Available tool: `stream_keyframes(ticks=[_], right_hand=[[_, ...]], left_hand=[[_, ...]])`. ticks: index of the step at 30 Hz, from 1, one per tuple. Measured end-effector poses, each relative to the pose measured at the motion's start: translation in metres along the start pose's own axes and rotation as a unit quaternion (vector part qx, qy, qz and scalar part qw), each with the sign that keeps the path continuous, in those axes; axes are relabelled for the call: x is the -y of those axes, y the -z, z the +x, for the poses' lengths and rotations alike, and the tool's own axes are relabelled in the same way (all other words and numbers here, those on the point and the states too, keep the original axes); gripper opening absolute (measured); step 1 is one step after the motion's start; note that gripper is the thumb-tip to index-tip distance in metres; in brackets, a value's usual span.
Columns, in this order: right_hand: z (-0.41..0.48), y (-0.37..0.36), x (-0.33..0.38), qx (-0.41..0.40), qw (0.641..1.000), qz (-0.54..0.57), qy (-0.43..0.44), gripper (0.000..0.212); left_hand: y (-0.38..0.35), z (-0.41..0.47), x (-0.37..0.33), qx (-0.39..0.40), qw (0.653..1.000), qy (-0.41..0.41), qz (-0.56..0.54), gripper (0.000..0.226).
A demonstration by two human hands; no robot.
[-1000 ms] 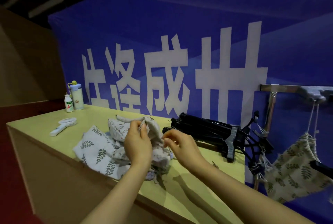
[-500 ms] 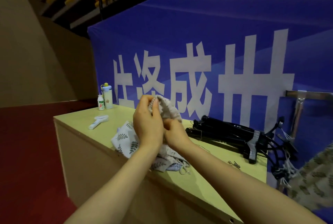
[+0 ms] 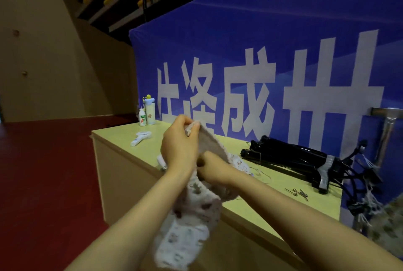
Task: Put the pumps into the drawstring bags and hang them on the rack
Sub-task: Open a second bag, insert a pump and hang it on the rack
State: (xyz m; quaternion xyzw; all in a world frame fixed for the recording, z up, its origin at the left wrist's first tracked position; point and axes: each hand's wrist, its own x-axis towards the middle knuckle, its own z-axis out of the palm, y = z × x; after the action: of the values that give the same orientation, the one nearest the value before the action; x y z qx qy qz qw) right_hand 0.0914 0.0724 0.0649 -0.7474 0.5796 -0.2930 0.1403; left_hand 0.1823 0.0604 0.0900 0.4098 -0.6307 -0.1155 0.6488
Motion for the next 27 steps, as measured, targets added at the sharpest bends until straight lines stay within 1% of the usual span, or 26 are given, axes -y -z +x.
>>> stream_keyframes(ticks=[1, 2, 3, 4, 5, 6, 8, 10, 12, 16, 21, 24, 27], right_hand=[[0.0, 0.002, -0.013, 0.007, 0.999, -0.017, -0.043, 0.038], [-0.001, 0.004, -0.026, 0.007, 0.996, -0.044, -0.083, 0.041], [-0.003, 0.006, -0.039, 0.012, 0.992, -0.068, -0.107, 0.038], [-0.005, 0.009, -0.054, 0.02, 0.986, -0.091, -0.135, 0.03], [-0.006, 0.011, -0.066, 0.036, 0.98, -0.102, -0.166, 0.021], [-0.012, 0.013, -0.071, 0.032, 0.978, -0.099, -0.181, 0.019], [-0.016, 0.015, -0.084, -0.002, 0.98, -0.045, -0.195, 0.019], [-0.018, 0.018, -0.089, -0.05, 0.979, 0.043, -0.193, 0.016], [-0.019, 0.019, -0.089, -0.072, 0.973, 0.123, -0.179, 0.018], [-0.017, 0.017, -0.081, -0.089, 0.97, 0.179, -0.141, 0.018], [-0.01, 0.009, -0.082, -0.059, 0.987, 0.083, -0.124, 0.018], [-0.01, 0.007, -0.085, -0.042, 0.993, 0.023, -0.11, 0.018], [-0.013, 0.01, -0.092, -0.01, 0.995, 0.014, -0.102, 0.019]], left_hand=[[0.001, 0.001, 0.013, 0.028, 0.999, 0.009, 0.024, 0.017], [0.002, 0.002, 0.027, 0.06, 0.997, 0.016, 0.044, 0.018], [0.003, 0.004, 0.039, 0.095, 0.993, 0.022, 0.06, 0.018], [0.002, 0.005, 0.048, 0.128, 0.989, 0.025, 0.069, 0.017], [0.002, 0.006, 0.056, 0.16, 0.984, 0.027, 0.071, 0.015], [0.002, 0.005, 0.061, 0.193, 0.979, 0.031, 0.064, 0.014], [-0.002, 0.001, 0.064, 0.26, 0.964, 0.042, 0.026, 0.011], [-0.007, -0.003, 0.061, 0.292, 0.955, 0.048, -0.007, 0.009], [-0.012, -0.004, 0.058, 0.29, 0.956, 0.044, -0.02, 0.008], [-0.024, -0.005, 0.051, 0.279, 0.959, 0.049, -0.032, 0.009], [-0.04, -0.008, 0.048, 0.244, 0.966, 0.065, -0.051, 0.009], [-0.053, -0.008, 0.047, 0.222, 0.972, 0.062, -0.044, 0.01], [-0.066, -0.009, 0.045, 0.186, 0.979, 0.071, -0.037, 0.009]])
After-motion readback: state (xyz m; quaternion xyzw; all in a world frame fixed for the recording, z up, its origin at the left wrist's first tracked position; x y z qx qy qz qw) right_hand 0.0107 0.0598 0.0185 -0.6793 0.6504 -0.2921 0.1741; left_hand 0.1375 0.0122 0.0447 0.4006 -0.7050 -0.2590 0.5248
